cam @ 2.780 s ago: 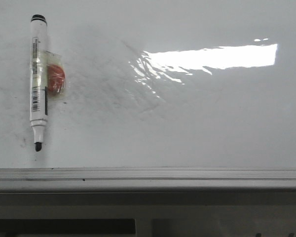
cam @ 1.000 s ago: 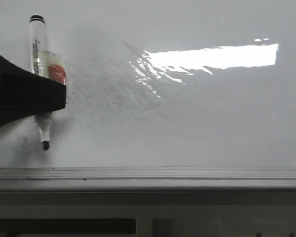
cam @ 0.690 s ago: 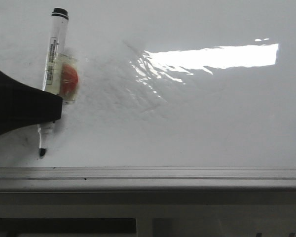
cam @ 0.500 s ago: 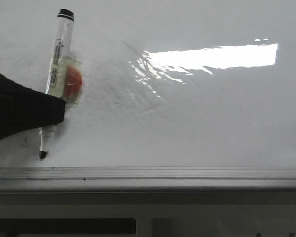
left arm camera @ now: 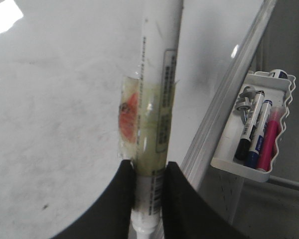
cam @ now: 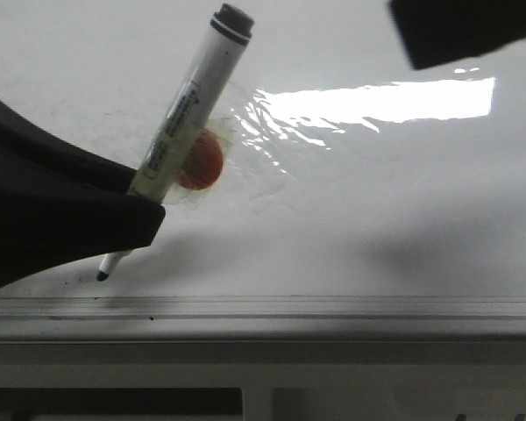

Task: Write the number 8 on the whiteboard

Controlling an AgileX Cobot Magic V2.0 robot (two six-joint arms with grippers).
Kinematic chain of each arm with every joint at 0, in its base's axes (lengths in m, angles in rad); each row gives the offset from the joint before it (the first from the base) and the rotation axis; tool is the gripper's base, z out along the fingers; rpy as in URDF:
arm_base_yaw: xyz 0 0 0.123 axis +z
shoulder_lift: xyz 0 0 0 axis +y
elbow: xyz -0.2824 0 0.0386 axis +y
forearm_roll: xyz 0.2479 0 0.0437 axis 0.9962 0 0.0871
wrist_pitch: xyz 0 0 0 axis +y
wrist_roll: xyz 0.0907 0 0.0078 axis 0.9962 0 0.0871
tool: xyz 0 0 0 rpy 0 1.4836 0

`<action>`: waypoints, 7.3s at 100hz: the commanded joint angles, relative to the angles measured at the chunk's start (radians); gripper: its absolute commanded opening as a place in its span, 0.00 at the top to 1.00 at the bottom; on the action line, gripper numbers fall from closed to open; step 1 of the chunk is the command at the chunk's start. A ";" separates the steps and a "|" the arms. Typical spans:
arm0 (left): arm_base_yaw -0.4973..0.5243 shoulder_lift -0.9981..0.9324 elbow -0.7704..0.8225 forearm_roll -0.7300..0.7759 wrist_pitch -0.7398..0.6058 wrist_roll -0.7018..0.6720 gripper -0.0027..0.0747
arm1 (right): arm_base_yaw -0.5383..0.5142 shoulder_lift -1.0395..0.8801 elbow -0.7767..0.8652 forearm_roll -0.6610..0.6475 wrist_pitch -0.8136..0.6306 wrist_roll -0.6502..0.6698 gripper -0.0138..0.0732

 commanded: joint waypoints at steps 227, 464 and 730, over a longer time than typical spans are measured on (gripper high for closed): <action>0.056 -0.497 -0.036 -0.265 0.132 -0.011 0.49 | -0.212 0.305 -0.431 -0.105 0.286 0.193 0.90; -0.077 -0.056 -0.071 -0.121 -0.031 -0.009 0.99 | 0.162 0.367 -0.448 -0.149 0.258 0.390 0.90; 0.082 -0.953 0.234 -0.584 0.231 0.000 0.99 | 0.159 -0.607 0.362 -0.552 -0.257 0.396 0.92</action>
